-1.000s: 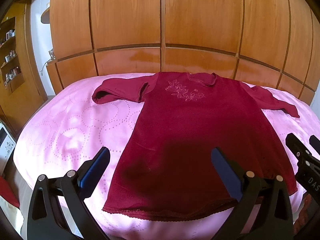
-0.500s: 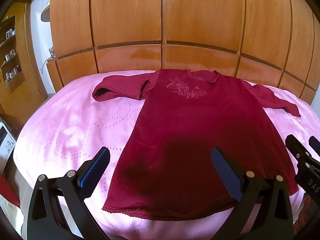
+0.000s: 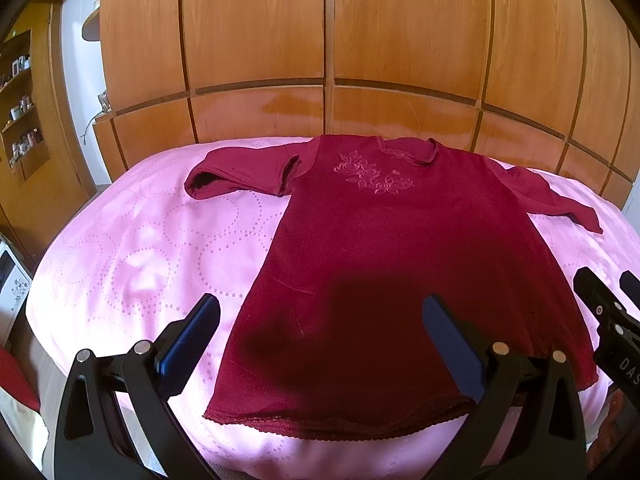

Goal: Fold small clothes

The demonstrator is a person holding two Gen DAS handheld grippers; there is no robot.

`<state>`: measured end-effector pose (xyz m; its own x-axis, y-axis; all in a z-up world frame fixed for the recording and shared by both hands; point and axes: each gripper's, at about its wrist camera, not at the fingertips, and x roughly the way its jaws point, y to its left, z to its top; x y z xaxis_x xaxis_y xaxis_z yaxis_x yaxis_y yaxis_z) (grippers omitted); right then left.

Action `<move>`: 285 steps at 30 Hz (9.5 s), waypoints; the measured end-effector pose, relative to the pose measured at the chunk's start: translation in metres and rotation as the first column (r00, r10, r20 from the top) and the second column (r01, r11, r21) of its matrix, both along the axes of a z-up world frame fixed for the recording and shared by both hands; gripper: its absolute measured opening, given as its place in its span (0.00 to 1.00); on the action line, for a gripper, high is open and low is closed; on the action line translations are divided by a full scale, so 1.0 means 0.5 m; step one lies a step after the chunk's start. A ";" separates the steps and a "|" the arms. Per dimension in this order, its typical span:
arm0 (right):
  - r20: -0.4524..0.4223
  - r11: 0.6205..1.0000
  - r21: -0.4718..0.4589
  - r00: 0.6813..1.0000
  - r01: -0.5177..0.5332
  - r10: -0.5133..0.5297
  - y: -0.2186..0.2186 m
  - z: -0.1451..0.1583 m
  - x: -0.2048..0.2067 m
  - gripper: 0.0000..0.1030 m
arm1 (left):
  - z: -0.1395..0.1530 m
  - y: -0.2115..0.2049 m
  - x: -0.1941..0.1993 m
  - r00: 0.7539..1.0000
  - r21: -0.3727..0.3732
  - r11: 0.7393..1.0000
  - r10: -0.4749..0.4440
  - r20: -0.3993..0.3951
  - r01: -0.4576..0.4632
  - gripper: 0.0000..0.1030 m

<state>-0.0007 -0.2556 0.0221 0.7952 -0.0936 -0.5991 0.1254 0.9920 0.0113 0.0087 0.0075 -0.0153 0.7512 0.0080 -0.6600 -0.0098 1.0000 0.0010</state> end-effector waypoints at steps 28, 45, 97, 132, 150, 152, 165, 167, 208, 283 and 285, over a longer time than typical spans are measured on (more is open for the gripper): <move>-0.002 0.992 0.051 0.993 -0.114 0.114 -0.004 -0.029 0.036 0.97 | -0.063 0.049 0.042 0.990 -0.190 0.981 -0.058 -0.126 0.034 0.98; -0.135 0.991 -0.076 0.985 -0.114 0.103 0.005 -0.118 0.319 0.97 | -0.085 0.199 0.207 0.993 -0.134 0.988 0.064 -0.098 -0.077 0.98; -0.290 0.999 -0.026 0.957 -0.035 0.026 -0.025 -0.232 0.374 0.97 | -0.177 0.578 0.507 0.941 -0.284 0.897 0.323 -0.102 -0.338 0.73; -0.289 0.999 -0.022 0.957 -0.031 0.024 -0.023 -0.231 0.377 0.97 | -0.066 0.511 0.601 0.964 0.068 0.962 0.265 0.004 -0.265 0.47; -0.258 0.990 0.137 0.964 -0.029 0.064 -0.072 -0.180 0.348 0.97 | -0.171 0.266 0.341 0.970 -0.380 0.913 -0.207 -0.124 0.147 0.84; -0.214 0.982 0.187 0.974 -0.028 0.069 -0.109 -0.144 0.306 0.97 | -0.182 0.256 0.327 0.957 -0.421 0.892 -0.249 -0.151 0.166 0.84; -0.354 0.855 0.516 0.923 0.058 0.151 -0.309 -0.185 0.063 0.60 | -0.225 0.210 0.247 0.894 -0.672 0.714 -0.412 -0.173 0.199 0.54; -0.335 0.851 0.523 0.930 0.047 0.154 -0.301 -0.193 0.045 0.60 | -0.229 0.224 0.222 0.896 -0.662 0.727 -0.400 -0.194 0.181 0.45; -0.312 0.791 0.611 0.906 -0.039 0.285 -0.342 -0.207 -0.031 0.10 | -0.182 0.216 0.118 0.870 -0.469 0.839 -0.425 -0.249 0.276 0.08; 0.099 0.804 0.591 0.983 0.069 -0.156 -0.412 0.023 0.565 0.08 | -0.225 0.114 0.591 0.985 -0.183 0.981 0.033 -0.168 -0.064 0.98; 0.087 0.809 0.588 0.993 0.013 -0.079 -0.347 0.016 0.584 0.08 | -0.225 0.114 0.591 0.985 -0.186 0.981 0.033 -0.167 -0.064 0.98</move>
<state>0.2914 -0.4288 0.0302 0.8582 0.2104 -0.4681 0.1360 0.7862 0.6028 0.3043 0.0646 -0.1278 0.6359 -0.0953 -0.7659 -0.0736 0.9803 -0.1831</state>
